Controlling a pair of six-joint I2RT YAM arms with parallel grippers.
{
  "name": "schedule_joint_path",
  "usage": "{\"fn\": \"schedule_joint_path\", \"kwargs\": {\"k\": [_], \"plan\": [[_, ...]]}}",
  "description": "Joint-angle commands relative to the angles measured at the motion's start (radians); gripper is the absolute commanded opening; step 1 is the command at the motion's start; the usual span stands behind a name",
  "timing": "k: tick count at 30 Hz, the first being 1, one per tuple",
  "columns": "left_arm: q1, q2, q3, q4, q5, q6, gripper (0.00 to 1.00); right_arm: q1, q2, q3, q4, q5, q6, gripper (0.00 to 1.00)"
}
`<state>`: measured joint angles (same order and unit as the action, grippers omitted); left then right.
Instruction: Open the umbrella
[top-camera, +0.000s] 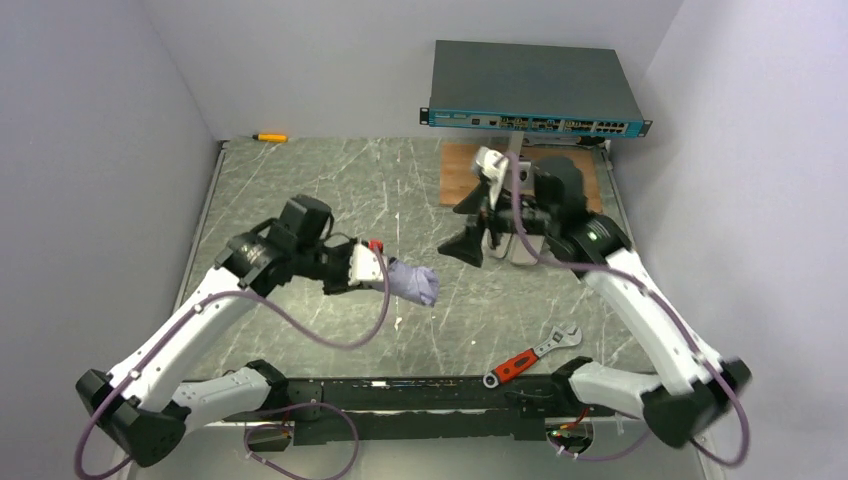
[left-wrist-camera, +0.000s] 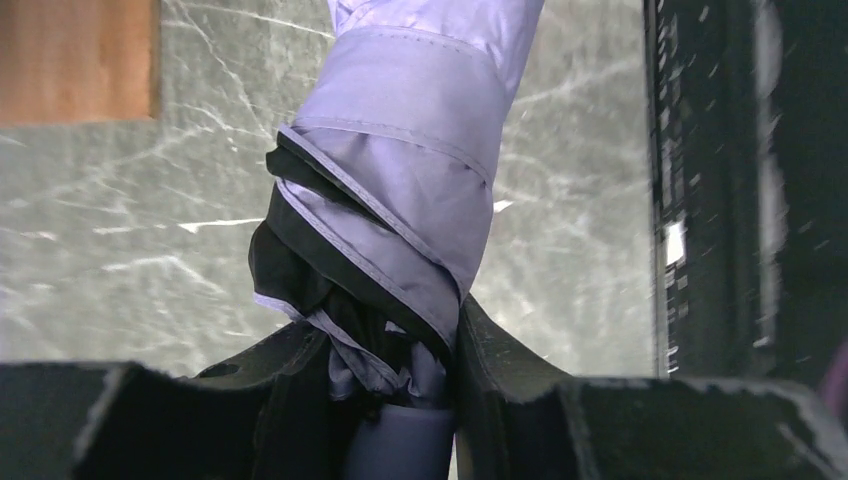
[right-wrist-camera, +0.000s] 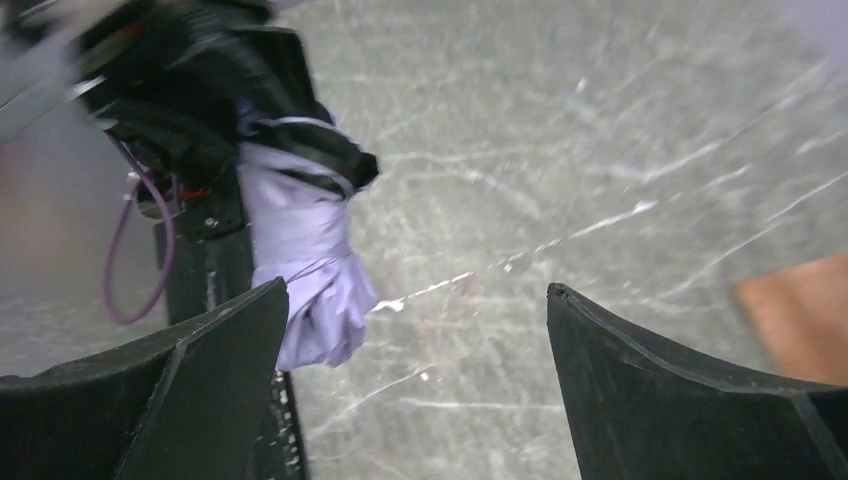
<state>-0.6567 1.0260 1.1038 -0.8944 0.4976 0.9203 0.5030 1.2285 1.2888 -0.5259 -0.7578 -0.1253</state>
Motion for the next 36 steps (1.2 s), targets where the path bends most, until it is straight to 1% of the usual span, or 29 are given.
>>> {"fn": "schedule_joint_path", "kwargs": {"k": [1,2,4,5,7,10,13,16,20,22,25,30,31,32,33,34,35,36], "plan": [[0.142,0.091,0.145,-0.072,0.363,-0.248,0.0,0.056,-0.178,-0.065,0.132,0.086,-0.165,0.99],[0.169,0.123,0.168,-0.094,0.436,-0.295,0.0,0.099,-0.164,-0.013,0.029,0.146,-0.227,0.99],[0.21,0.181,0.211,-0.134,0.525,-0.363,0.0,0.179,-0.119,0.077,-0.141,0.239,-0.293,0.99],[0.22,0.21,0.229,-0.143,0.541,-0.405,0.0,0.202,-0.096,0.106,-0.206,0.262,-0.311,0.99],[0.228,0.265,0.266,-0.171,0.571,-0.465,0.0,0.245,-0.073,0.124,-0.261,0.324,-0.318,1.0],[0.236,0.301,0.278,-0.172,0.622,-0.527,0.0,0.306,-0.087,0.095,-0.21,0.369,-0.298,1.0],[0.243,0.301,0.256,-0.114,0.645,-0.611,0.0,0.395,-0.072,0.102,-0.254,0.379,-0.423,1.0],[0.243,0.303,0.249,-0.088,0.647,-0.656,0.0,0.474,-0.03,0.116,-0.255,0.482,-0.475,1.0],[0.243,0.297,0.247,-0.082,0.655,-0.677,0.0,0.549,0.0,0.078,-0.162,0.672,-0.501,0.99],[0.243,0.296,0.239,-0.079,0.666,-0.693,0.0,0.574,0.006,0.053,-0.117,0.725,-0.533,0.98],[0.246,0.292,0.218,-0.064,0.698,-0.723,0.0,0.604,0.011,0.037,-0.098,0.739,-0.583,0.99],[0.26,0.285,0.2,-0.042,0.741,-0.759,0.0,0.633,0.012,-0.008,-0.105,0.754,-0.641,0.99],[0.264,0.286,0.201,-0.042,0.747,-0.762,0.0,0.633,0.01,-0.025,-0.093,0.756,-0.651,0.97],[0.266,0.286,0.202,-0.041,0.751,-0.765,0.0,0.634,0.009,-0.037,-0.081,0.781,-0.659,0.91],[0.269,0.285,0.203,-0.043,0.752,-0.765,0.0,0.634,0.009,-0.044,-0.071,0.792,-0.664,0.8],[0.273,0.283,0.2,-0.039,0.758,-0.767,0.06,0.634,0.009,-0.048,-0.065,0.799,-0.665,0.65],[0.278,0.28,0.2,-0.039,0.76,-0.763,0.17,0.634,0.009,-0.052,-0.059,0.798,-0.667,0.47],[0.282,0.275,0.206,-0.048,0.749,-0.753,0.31,0.631,0.006,-0.056,-0.056,0.798,-0.664,0.3]]}}
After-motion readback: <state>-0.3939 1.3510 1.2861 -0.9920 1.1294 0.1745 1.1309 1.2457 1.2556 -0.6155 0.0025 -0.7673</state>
